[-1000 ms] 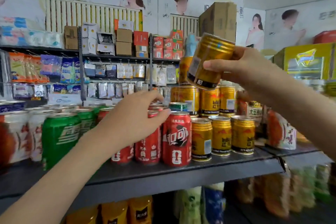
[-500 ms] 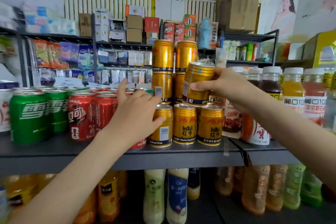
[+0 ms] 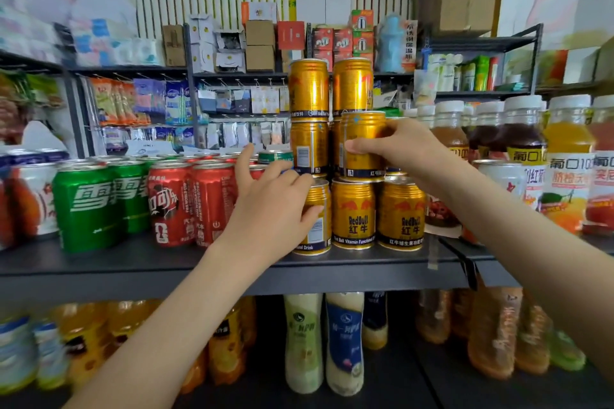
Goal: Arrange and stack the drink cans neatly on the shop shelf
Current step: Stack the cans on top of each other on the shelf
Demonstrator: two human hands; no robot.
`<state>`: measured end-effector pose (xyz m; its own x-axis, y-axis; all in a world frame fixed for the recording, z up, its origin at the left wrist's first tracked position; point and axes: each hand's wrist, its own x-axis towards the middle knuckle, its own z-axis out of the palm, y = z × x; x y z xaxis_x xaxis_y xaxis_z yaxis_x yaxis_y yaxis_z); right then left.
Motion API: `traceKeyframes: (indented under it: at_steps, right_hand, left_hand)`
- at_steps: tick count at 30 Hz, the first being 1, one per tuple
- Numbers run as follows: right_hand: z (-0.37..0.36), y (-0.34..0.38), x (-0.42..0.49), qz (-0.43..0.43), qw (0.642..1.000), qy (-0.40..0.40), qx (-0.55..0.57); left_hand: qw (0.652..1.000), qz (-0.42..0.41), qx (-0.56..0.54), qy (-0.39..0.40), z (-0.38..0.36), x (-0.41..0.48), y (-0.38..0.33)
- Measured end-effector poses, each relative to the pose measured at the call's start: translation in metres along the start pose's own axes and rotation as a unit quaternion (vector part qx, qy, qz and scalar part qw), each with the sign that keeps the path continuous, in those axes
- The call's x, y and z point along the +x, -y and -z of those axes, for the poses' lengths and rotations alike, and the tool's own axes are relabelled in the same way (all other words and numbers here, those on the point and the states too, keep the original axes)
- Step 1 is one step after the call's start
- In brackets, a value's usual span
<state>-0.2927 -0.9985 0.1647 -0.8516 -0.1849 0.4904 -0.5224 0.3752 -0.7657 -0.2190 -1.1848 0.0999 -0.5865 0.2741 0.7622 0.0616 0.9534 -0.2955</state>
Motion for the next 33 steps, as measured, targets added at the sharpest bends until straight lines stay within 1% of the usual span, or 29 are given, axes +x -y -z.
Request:
traceKeyframes:
  at_steps: [5, 8, 12, 15, 18, 20, 23, 27, 31, 33]
  right_hand:
    - [-0.004, -0.003, 0.003, 0.013, 1.000, -0.017, -0.020]
    - [-0.006, -0.005, 0.003, 0.022, 0.999, -0.023, -0.033]
    - [-0.007, -0.003, 0.001, 0.019, 0.998, -0.043, -0.049]
    - [-0.007, -0.003, 0.001, 0.023, 0.998, -0.037, -0.053]
    - [-0.007, -0.003, -0.001, 0.024, 0.997, -0.042, -0.054]
    - [-0.008, -0.003, -0.001, 0.030, 0.997, -0.046, -0.055]
    - [-0.011, 0.000, -0.003, 0.046, 0.996, -0.044, -0.056]
    - [-0.015, 0.000, -0.005, 0.062, 0.994, -0.045, -0.077]
    - [-0.012, -0.004, -0.004, 0.040, 0.996, -0.028, -0.072]
    - [-0.012, -0.005, -0.004, 0.027, 0.996, -0.022, -0.082]
  left_hand:
    - [0.999, -0.010, -0.012, -0.044, -0.008, -0.004, 0.001]
    - [0.996, -0.009, -0.062, -0.061, -0.010, -0.008, 0.001]
    - [0.989, -0.001, -0.104, -0.101, -0.011, -0.009, 0.007]
    - [0.985, 0.028, -0.121, -0.122, -0.011, -0.010, 0.011]
    - [0.974, 0.080, -0.172, -0.124, -0.012, -0.011, 0.015]
    - [0.970, 0.101, -0.188, -0.118, -0.014, -0.013, 0.017]
    - [0.972, 0.095, -0.188, -0.108, -0.017, -0.016, 0.019]
    - [0.965, 0.100, -0.220, -0.099, -0.016, -0.015, 0.020]
    - [0.950, 0.120, -0.266, -0.109, -0.015, -0.016, 0.022]
    - [0.947, 0.130, -0.273, -0.110, -0.014, -0.017, 0.025]
